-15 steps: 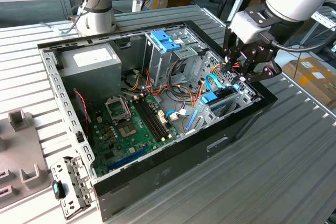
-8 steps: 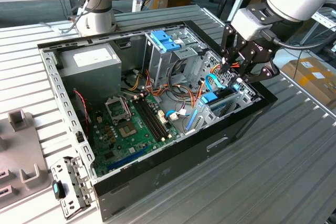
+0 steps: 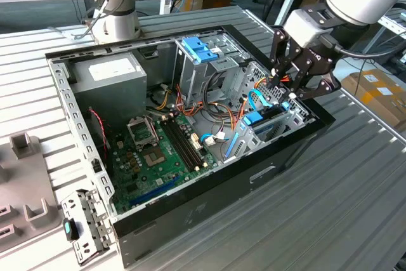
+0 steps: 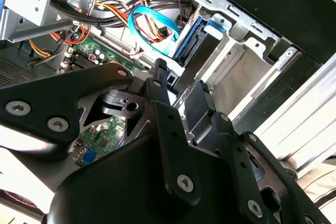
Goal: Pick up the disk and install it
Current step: 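Insert the second disk wire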
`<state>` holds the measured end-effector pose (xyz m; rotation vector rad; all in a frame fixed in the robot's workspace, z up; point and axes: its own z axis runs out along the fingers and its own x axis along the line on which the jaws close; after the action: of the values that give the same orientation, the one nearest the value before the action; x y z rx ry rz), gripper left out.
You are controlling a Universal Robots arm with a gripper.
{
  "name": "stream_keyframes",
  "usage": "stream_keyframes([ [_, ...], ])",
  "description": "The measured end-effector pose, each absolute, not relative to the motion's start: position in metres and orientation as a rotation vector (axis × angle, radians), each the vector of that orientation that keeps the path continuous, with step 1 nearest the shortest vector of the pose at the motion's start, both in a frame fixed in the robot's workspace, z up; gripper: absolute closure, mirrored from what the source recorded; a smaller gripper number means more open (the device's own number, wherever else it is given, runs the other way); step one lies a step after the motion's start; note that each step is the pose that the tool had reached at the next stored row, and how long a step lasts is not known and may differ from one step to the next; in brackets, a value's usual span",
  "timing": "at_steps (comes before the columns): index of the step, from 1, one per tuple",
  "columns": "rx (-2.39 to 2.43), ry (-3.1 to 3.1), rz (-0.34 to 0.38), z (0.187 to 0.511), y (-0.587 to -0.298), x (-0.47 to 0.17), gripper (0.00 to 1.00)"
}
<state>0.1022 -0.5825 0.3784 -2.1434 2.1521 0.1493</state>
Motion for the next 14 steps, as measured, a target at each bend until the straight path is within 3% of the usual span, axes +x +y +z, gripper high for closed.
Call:
stream_keyframes([
  [14,-2.157,2.139,0.15,0.3784,-0.5806,0.111,0.58],
])
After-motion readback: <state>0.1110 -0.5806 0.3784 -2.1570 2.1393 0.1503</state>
